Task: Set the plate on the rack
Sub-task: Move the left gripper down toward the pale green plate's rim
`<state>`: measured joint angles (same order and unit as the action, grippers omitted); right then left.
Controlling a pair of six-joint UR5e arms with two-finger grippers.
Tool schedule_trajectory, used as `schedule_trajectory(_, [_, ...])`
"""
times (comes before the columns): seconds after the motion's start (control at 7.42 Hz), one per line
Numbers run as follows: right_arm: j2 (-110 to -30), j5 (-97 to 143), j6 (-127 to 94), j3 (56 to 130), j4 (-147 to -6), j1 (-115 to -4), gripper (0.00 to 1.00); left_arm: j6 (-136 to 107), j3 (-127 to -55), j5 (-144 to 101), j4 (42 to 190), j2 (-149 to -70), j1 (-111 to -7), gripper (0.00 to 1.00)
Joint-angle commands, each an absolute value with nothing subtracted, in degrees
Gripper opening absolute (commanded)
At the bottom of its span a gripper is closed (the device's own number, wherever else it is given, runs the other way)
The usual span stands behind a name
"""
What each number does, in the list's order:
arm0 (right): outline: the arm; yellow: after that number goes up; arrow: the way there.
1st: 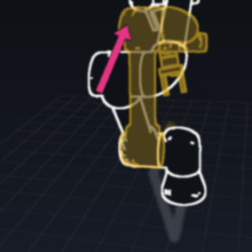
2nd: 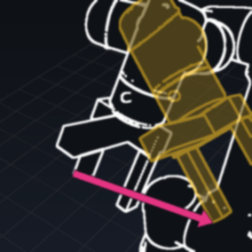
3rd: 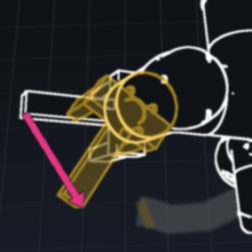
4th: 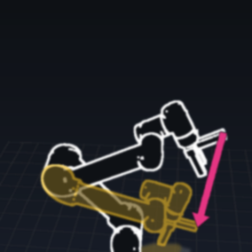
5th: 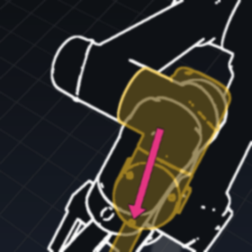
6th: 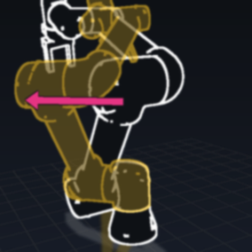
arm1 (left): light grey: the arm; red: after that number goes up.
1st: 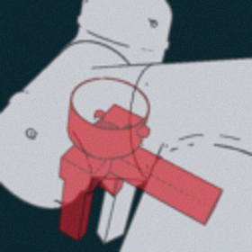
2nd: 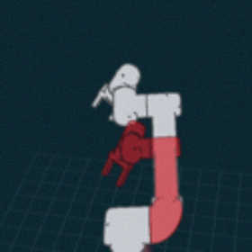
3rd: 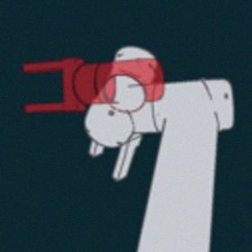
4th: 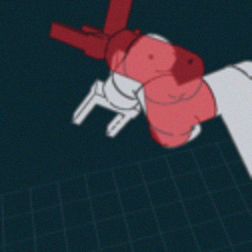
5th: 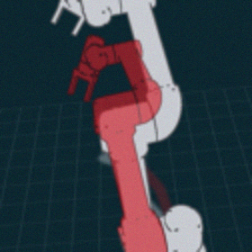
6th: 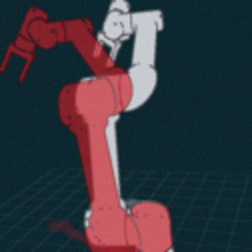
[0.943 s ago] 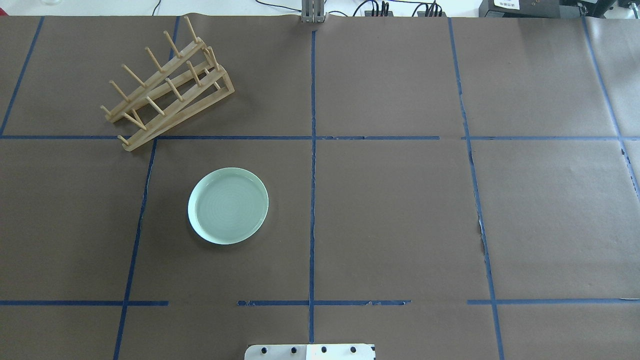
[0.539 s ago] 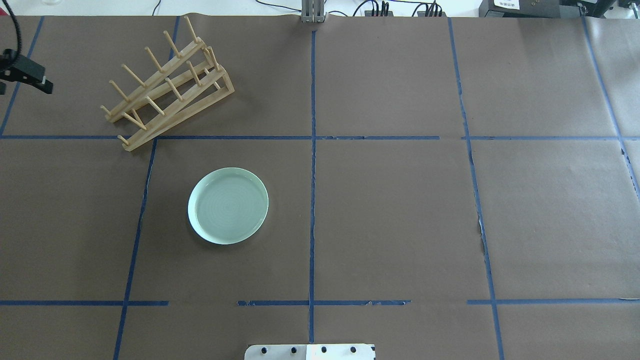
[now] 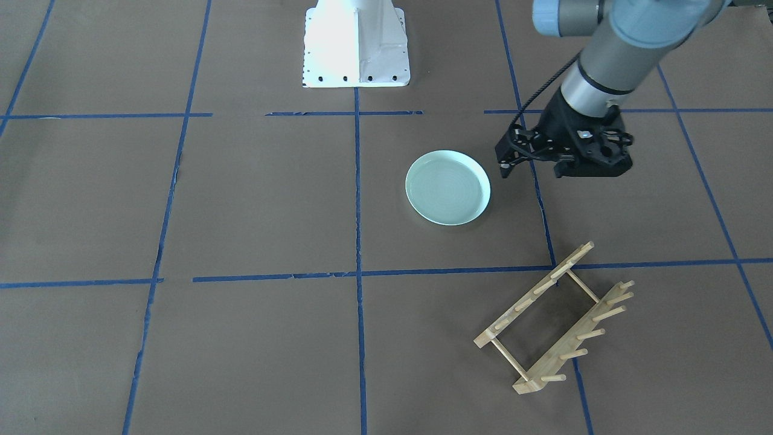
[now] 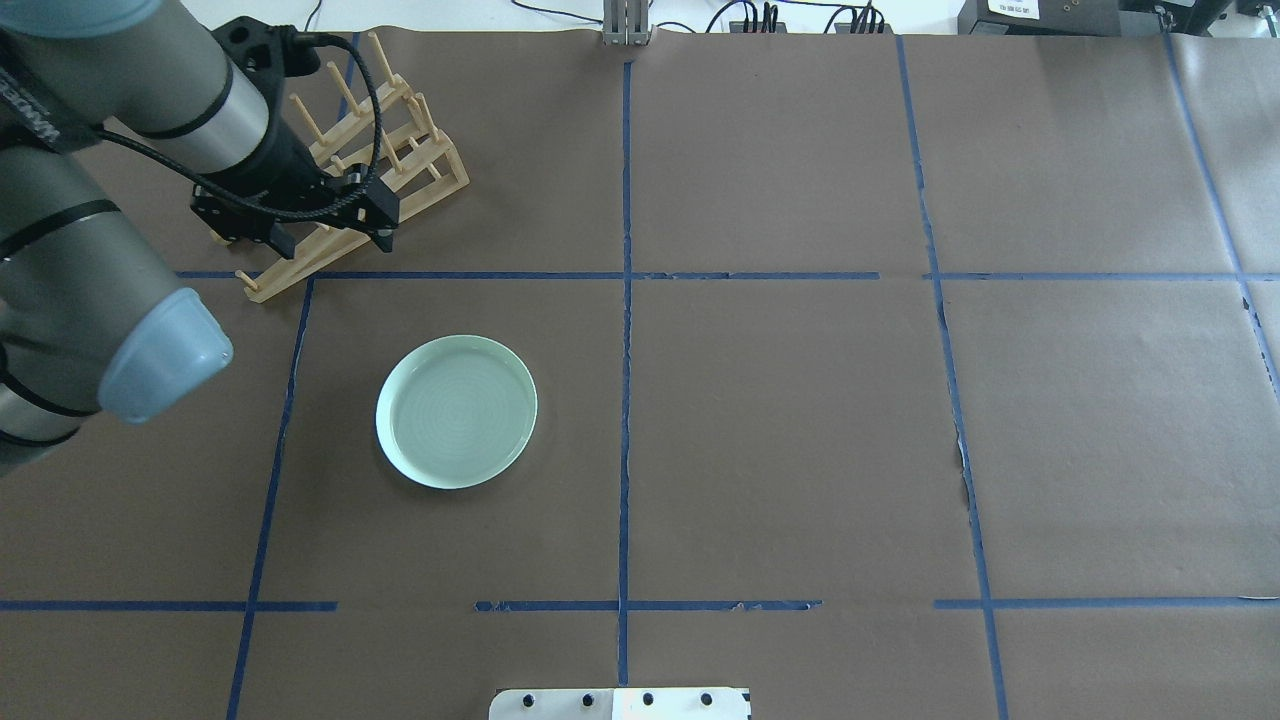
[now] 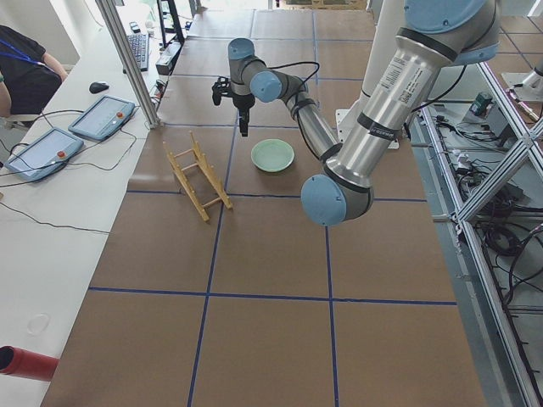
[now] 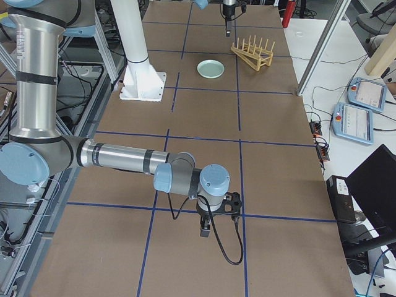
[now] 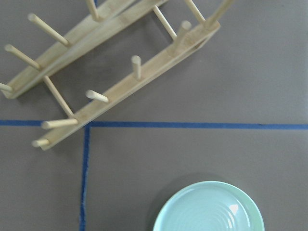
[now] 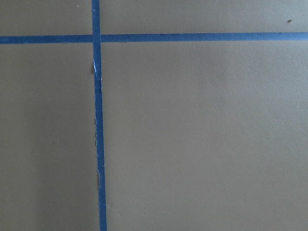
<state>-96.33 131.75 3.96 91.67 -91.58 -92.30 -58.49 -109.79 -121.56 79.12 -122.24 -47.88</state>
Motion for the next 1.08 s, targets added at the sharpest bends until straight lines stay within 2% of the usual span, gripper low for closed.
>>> schedule_trajectory(0.0, [-96.33,131.75,3.96,91.67,-91.58,-92.29,1.0,-71.49,-108.21,-108.35,79.27,-126.2,-34.43,1.0])
schedule_trajectory(0.13, [-96.33,131.75,3.96,91.67,-91.58,-92.37,1.0,-71.98,-106.71,-107.76,81.19,-126.47,-33.06,1.0])
schedule_trajectory(0.67, [-96.33,131.75,3.96,91.67,-91.58,-92.29,1.0,-74.62,-87.84,-107.49,91.48,-131.73,-31.29,1.0])
schedule_trajectory(0.94, [-96.33,131.75,3.96,91.67,-91.58,-92.29,1.0,-74.27,-86.4,-107.49,91.49,-132.45,-30.68,1.0])
